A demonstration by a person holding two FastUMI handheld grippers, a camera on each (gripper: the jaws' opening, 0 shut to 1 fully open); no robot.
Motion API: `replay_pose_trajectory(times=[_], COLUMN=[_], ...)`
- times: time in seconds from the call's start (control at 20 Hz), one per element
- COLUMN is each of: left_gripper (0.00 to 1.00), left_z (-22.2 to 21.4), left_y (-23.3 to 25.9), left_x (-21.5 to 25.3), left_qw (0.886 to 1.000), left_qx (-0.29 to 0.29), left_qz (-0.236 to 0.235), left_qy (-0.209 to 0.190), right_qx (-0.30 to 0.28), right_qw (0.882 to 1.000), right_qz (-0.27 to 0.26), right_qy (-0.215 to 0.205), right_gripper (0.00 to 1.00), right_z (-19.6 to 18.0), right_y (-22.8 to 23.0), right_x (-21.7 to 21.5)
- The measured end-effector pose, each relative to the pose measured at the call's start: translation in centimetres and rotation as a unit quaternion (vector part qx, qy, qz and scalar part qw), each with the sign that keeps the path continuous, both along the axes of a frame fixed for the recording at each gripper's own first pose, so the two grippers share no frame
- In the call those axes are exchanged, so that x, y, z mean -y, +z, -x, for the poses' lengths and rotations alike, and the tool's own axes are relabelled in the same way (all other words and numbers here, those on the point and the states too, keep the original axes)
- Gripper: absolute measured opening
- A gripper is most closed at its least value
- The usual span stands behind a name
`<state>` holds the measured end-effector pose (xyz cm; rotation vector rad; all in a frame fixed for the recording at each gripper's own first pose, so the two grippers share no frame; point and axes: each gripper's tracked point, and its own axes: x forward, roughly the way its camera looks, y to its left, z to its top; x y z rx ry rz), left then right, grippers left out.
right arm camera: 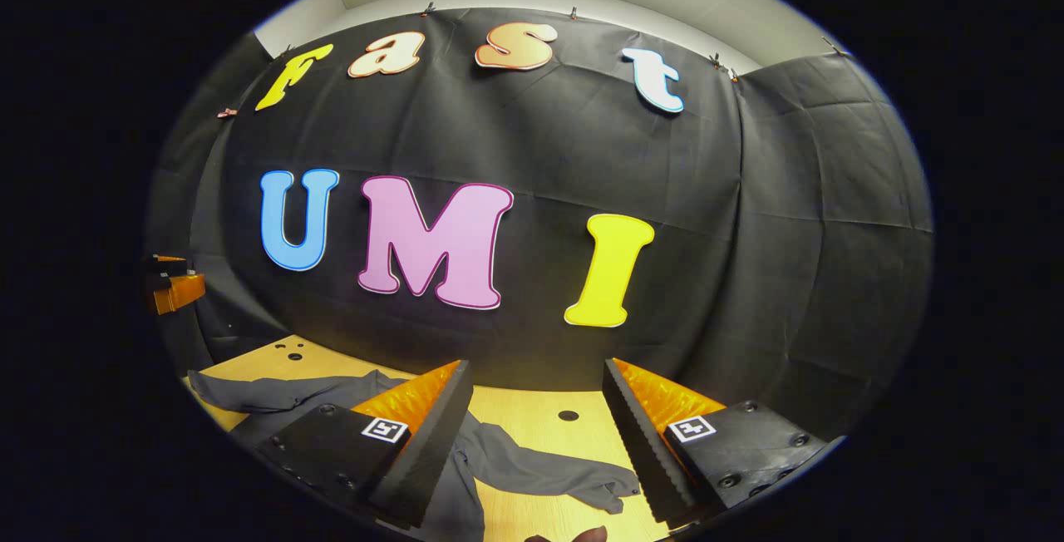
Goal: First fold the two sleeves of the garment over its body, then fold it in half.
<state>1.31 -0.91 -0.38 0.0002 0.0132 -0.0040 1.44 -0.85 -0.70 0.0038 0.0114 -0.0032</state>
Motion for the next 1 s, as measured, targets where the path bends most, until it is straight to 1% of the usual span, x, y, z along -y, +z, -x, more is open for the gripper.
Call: replay_pose_trajectory(times=[0.25, 0.35, 0.4, 0.55, 0.7, 1.0], left_gripper=[0.95, 0.95, 0.96, 0.96, 0.96, 0.95], left_z=[-0.4, -0.6, -0.7, -0.7, -1.0, -1.5], left_y=[0.1, -0.1, -0.2, -0.1, -0.7, -1.1], left_x=[0.4, 0.9, 1.1, 1.6, 2.1, 3.2], left_qw=[1.0, 1.0, 1.0, 1.0, 1.0, 0.999], left_qx=[-0.001, -0.005, -0.006, -0.008, -0.022, -0.04], left_qz=[-0.003, -0.004, -0.003, 0.006, 0.0, -0.007], left_qy=[-0.002, -0.004, -0.006, -0.008, -0.005, 0.002], right_qx=[-0.012, -0.022, -0.03, -0.054, -0.076, -0.149], right_qw=[1.0, 1.0, 0.999, 0.997, 0.995, 0.987], right_qz=[0.005, -0.017, -0.026, -0.042, -0.047, -0.05], right_qy=[-0.007, -0.003, -0.008, -0.027, -0.04, -0.043], right_gripper=[0.98, 0.98, 0.97, 0.98, 0.98, 0.98], right_z=[-1.0, -1.7, -2.1, -3.4, -4.7, -7.5], right_y=[-1.4, -2.4, -3.2, -6.5, -10.6, -20.1], right_x=[1.3, 2.1, 3.0, 5.8, 8.4, 11.5])
